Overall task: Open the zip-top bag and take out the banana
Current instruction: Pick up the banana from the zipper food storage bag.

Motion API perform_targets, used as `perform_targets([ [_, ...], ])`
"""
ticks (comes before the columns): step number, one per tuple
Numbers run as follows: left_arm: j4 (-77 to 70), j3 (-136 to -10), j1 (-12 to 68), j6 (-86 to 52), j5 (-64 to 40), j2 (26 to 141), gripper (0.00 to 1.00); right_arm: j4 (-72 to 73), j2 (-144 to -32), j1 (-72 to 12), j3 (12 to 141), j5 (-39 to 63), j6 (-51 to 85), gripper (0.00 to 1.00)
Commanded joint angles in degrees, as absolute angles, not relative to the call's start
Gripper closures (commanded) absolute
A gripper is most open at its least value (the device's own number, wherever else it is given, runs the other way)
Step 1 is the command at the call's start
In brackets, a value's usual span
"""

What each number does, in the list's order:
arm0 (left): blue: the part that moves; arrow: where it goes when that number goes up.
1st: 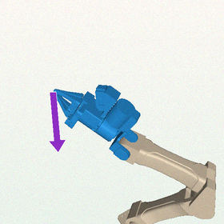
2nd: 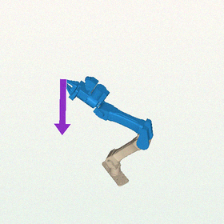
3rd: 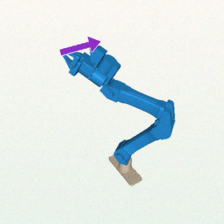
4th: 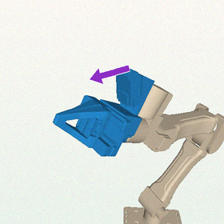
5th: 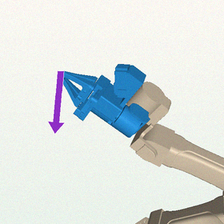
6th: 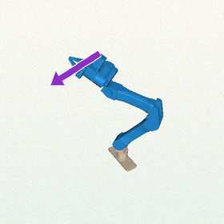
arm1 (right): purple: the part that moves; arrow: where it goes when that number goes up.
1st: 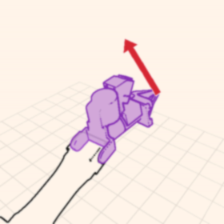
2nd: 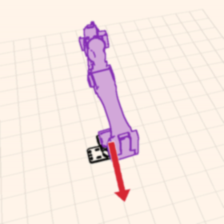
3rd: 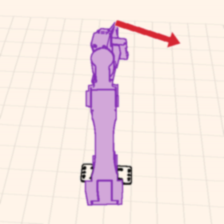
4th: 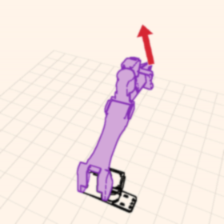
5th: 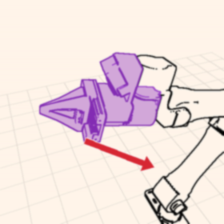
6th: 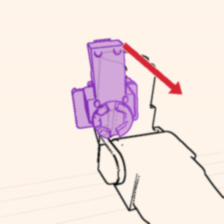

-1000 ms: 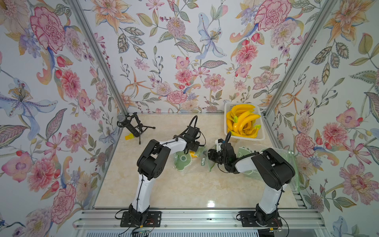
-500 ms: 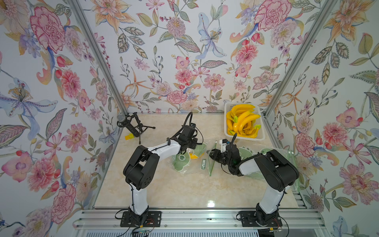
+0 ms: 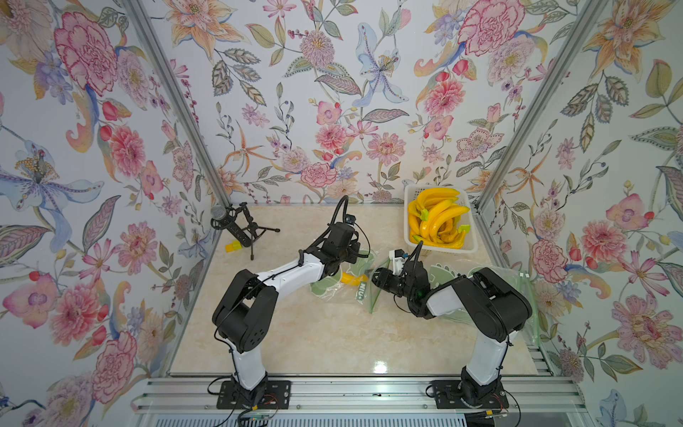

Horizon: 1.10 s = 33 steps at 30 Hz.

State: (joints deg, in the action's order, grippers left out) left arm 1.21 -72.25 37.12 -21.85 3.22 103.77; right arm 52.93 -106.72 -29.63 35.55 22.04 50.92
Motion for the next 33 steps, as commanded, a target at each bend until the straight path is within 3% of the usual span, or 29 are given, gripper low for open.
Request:
perform_targets([
  [1,0.5,-71.5,38.7,-23.5,2.6,104.7,1.00,47.2,-108.1,-29.9,38.1,19.8,49.5,0.57],
  [11,-0.9,-71.0,41.2,-25.8,1.5,102.8,1.00,33.3,-107.6,-31.9,43.2,12.4,45.3,0.64],
  [19,4.6,-72.9,40.2,-25.5,9.2,104.0,1.00,33.3,-104.1,-32.4,41.8,11.9,45.0,0.85],
  [33,5.5,-71.0,27.5,-23.4,9.9,106.0,1.00,23.7,-91.4,-32.6,37.0,7.7,38.3,0.87],
])
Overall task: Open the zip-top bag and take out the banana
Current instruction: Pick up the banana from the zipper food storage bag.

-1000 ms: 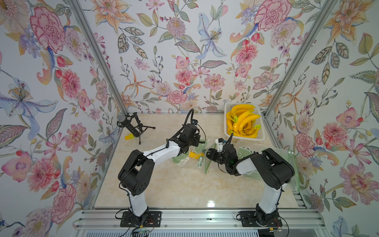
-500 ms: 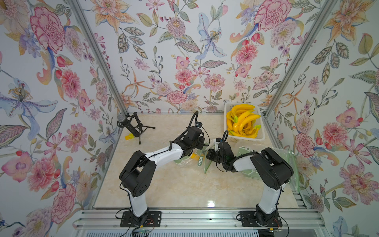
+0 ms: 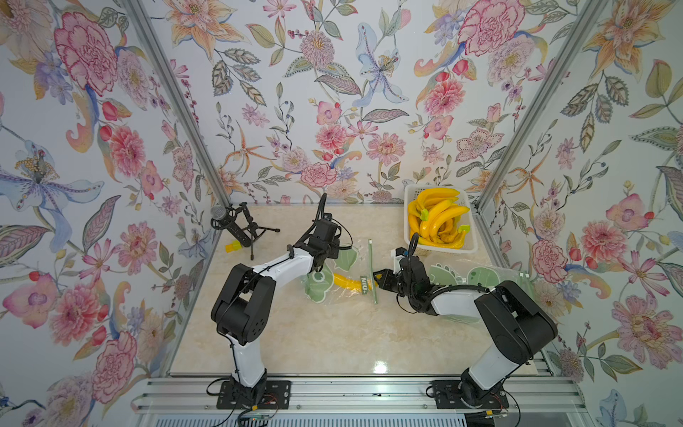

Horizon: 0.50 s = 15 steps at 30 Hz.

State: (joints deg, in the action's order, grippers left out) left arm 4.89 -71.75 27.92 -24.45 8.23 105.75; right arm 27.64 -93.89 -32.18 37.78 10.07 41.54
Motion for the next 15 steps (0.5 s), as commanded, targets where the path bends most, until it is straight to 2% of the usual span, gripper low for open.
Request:
perform_targets([
  [1,5.4,-70.7,27.2,-23.1,9.9,105.8,1.00,22.6,-90.6,-32.5,37.0,7.1,37.7,0.87],
  [7,4.3,-66.5,24.6,-23.5,9.7,102.8,1.00,13.7,-84.5,-29.7,37.9,2.2,33.1,0.87],
  [15,0.5,-57.8,17.4,-25.2,4.9,95.5,1.00,3.4,-77.0,-20.1,44.0,-1.2,24.0,0.88],
])
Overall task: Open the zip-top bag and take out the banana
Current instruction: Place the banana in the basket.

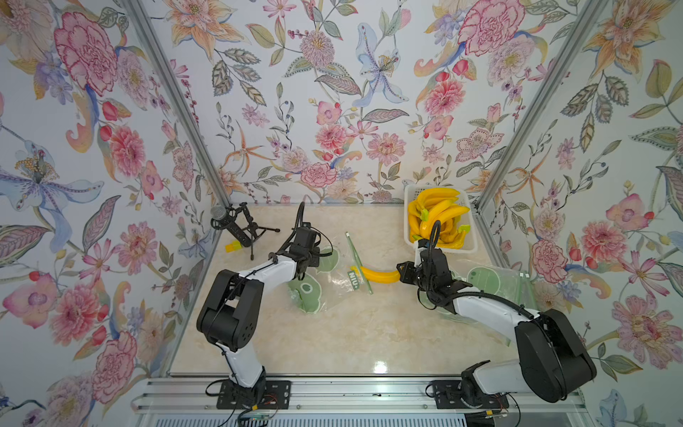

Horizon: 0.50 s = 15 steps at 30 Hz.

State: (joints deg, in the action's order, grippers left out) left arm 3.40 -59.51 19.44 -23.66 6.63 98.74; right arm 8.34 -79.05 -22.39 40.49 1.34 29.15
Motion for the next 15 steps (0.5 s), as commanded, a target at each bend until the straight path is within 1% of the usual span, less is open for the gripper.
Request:
perform_targets([
  [1,0.5,-57.4,16.8,-25.1,4.5,95.1,1.00,2.4,-76.6,-18.9,45.2,-1.4,22.9,0.88],
  [8,-0.8,-55.6,16.5,-24.4,1.9,92.7,1.00,-2.6,-74.4,-9.5,54.2,-6.3,14.6,0.88],
  [10,-1.5,-55.3,16.6,-24.3,0.3,92.4,1.00,-3.2,-75.4,-6.9,57.4,-7.7,11.2,0.88],
  [15,-2.8,-55.2,16.7,-23.9,-2.6,91.9,1.00,-3.2,-80.6,-2.3,63.8,-7.3,6.0,0.87],
])
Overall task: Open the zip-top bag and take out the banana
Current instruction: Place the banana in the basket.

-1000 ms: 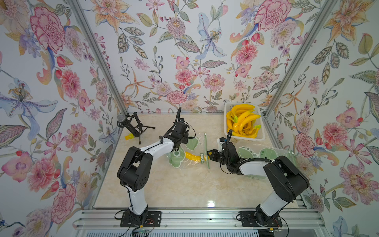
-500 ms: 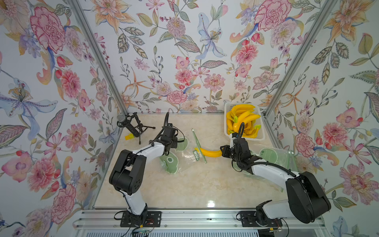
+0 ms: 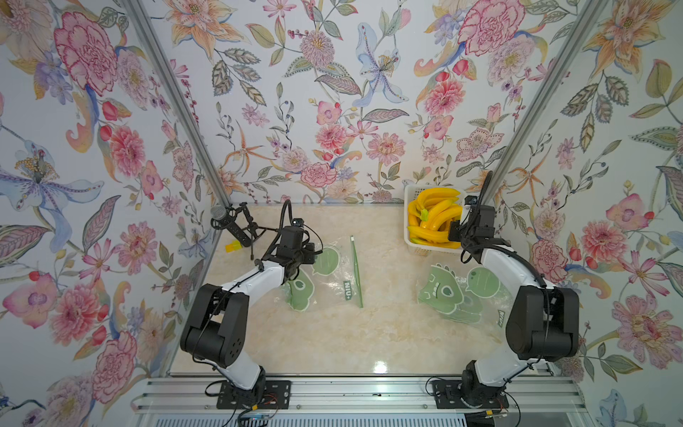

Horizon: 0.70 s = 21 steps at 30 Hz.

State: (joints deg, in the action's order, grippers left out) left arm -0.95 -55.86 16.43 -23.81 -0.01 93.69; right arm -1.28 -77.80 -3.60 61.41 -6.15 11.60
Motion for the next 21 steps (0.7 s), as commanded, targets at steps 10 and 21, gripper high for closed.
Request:
perform_targets([
  [10,-2.6,-55.8,18.0,-23.1,-4.1,91.1,1.00,-3.3,-90.8,0.7,68.6,-3.5,-1.0,0.86],
  [21,0.4,-59.2,24.1,-27.9,0.7,90.2,1.00,-3.4,-98.4,1.8,72.6,-7.9,-1.8,0.64],
])
